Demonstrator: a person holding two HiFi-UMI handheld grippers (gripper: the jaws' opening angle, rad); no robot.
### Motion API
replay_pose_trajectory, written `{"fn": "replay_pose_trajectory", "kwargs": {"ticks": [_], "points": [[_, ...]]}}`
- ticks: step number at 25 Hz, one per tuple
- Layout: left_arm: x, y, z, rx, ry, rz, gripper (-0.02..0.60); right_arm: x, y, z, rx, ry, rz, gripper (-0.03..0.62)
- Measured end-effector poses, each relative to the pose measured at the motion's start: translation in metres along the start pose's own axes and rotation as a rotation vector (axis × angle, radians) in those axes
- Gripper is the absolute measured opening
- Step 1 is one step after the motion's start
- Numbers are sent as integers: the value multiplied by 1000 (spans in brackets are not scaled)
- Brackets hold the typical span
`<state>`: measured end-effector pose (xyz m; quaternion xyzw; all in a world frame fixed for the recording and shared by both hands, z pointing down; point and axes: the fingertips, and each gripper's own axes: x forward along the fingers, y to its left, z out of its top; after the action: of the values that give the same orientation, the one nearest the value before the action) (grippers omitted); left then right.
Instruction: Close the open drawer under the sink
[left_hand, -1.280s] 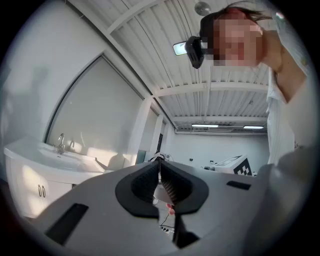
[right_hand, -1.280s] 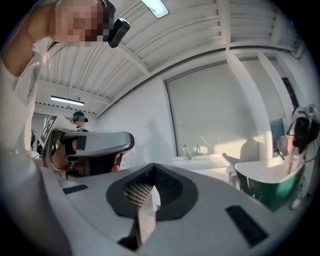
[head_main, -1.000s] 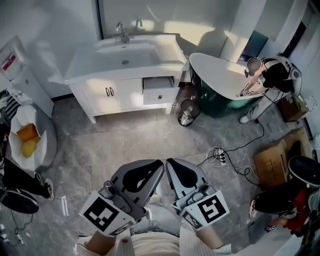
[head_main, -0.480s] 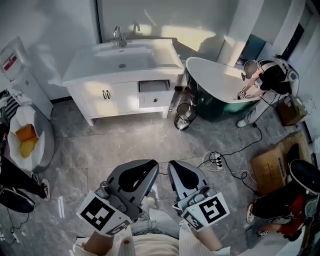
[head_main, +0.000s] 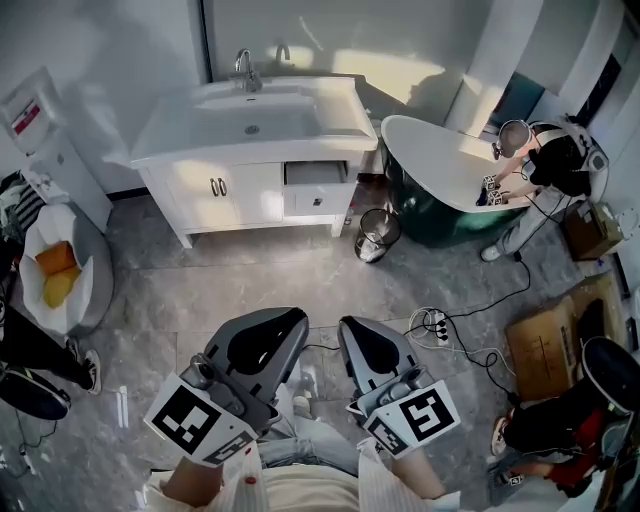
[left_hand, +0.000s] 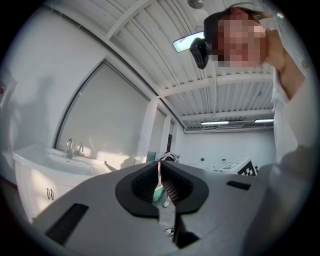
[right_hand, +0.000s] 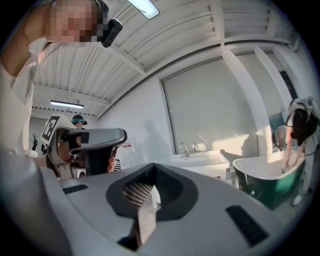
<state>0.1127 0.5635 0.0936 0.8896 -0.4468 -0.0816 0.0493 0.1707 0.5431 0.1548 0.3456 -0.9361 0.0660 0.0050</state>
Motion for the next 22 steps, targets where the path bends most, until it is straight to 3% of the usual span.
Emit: {"fn": "replay_pose_trajectory", "kwargs": {"ticks": [14,22], "points": [[65,105,1,-36,8,19,25,105,-58,-8,25,58,-5,9],[113,181,13,-37,19,-22,25,184,-94,2,23,72,-38,9]]}}
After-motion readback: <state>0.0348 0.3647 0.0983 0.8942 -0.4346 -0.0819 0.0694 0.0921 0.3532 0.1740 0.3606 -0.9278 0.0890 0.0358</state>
